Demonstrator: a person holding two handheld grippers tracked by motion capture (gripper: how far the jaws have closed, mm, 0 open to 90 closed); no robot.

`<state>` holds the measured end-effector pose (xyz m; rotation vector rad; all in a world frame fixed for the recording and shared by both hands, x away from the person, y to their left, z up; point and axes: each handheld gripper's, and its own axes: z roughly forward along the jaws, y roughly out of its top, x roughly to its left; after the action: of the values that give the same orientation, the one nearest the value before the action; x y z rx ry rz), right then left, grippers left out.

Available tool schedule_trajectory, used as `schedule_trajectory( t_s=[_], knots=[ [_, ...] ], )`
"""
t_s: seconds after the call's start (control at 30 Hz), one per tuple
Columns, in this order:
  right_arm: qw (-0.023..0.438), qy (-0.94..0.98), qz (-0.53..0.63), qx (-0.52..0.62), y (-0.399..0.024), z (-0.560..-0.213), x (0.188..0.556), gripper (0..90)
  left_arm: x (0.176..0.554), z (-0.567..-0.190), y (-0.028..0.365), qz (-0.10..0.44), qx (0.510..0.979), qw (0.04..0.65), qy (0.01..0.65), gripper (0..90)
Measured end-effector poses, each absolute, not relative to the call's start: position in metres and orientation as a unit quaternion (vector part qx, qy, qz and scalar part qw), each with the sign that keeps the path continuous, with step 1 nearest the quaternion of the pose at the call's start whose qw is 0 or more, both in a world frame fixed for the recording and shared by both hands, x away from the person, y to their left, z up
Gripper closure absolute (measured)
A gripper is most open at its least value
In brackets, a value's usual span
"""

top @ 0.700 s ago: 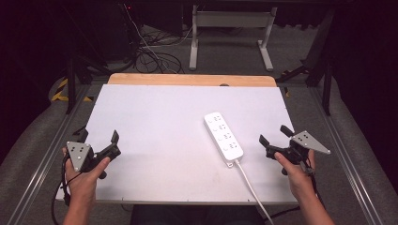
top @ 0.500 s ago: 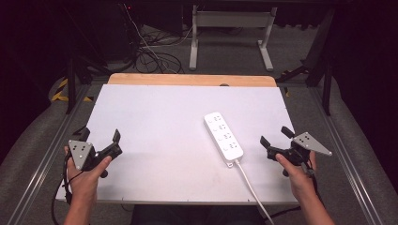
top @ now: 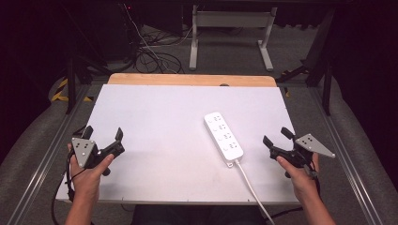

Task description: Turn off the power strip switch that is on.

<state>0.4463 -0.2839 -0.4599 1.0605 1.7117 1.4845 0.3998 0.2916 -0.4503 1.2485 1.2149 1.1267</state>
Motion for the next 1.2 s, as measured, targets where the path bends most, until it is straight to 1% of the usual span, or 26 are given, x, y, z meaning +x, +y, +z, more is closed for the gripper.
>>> schedule_trajectory(
  t_s=[0.07,0.13,0.2,0.27,0.4,0.43,0.47,0.53,0.6,0.67,1.2],
  knots=[
    [0.313,0.650,0.563,0.402,-0.285,-0.460,0.447,24.1,0.400,-0.450,0.292,0.467,0.518,0.509,0.505,4.4],
    [0.314,0.649,0.563,0.404,-0.285,-0.459,0.447,31.5,0.399,-0.450,0.292,0.465,0.517,0.510,0.506,4.4],
    [0.316,0.653,0.563,0.396,-0.284,-0.459,0.446,42.4,0.399,-0.451,0.293,0.465,0.517,0.510,0.507,4.4],
    [0.315,0.658,0.566,0.384,-0.285,-0.458,0.445,58.0,0.399,-0.450,0.292,0.466,0.516,0.510,0.507,4.4],
    [0.312,0.662,0.563,0.383,-0.285,-0.458,0.444,71.4,0.400,-0.451,0.292,0.466,0.517,0.509,0.506,4.3],
    [0.312,0.662,0.563,0.383,-0.285,-0.458,0.444,71.4,0.400,-0.451,0.292,0.466,0.517,0.509,0.506,4.3],
    [0.312,0.665,0.563,0.380,-0.286,-0.458,0.444,78.4,0.400,-0.451,0.292,0.466,0.517,0.509,0.506,4.3],
    [0.311,0.667,0.562,0.378,-0.286,-0.458,0.443,84.0,0.400,-0.451,0.292,0.466,0.518,0.509,0.505,4.3],
    [0.312,0.667,0.564,0.375,-0.286,-0.457,0.443,87.7,0.400,-0.451,0.292,0.465,0.518,0.510,0.506,4.4],
    [0.311,0.667,0.565,0.373,-0.286,-0.456,0.443,89.5,0.401,-0.451,0.292,0.465,0.518,0.510,0.506,4.4],
    [0.313,0.672,0.571,0.353,-0.287,-0.448,0.450,90.0,0.401,-0.452,0.292,0.465,0.522,0.506,0.505,4.4]
  ],
)
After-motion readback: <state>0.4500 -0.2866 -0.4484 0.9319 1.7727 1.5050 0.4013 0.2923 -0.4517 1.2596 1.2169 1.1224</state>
